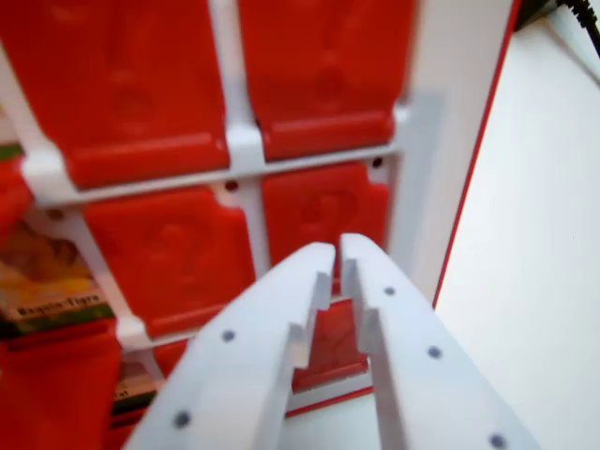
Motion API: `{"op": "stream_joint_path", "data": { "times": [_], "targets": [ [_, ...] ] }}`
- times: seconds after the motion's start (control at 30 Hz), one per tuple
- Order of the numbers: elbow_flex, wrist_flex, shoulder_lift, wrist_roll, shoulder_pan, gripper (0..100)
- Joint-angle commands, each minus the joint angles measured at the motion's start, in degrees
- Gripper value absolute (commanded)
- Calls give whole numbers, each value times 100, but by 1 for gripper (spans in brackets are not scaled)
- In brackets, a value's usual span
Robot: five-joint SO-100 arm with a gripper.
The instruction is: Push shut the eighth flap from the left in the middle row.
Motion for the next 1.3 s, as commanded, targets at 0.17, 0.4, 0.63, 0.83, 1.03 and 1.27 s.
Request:
{"op": "stream_joint_path", "data": {
  "times": [0.17,0.4,0.63,0.83,1.03,1.27],
  "targets": [
    [-1107,598,264,114,-88,0],
    [-114,1714,2241,26,97,0],
    [650,4017,5678,729,-598,0],
    [1081,5968,8297,914,-1696,0],
    [1151,6794,9132,747,-1793,0],
    [1090,6768,9132,729,-1767,0]
  ]
}}
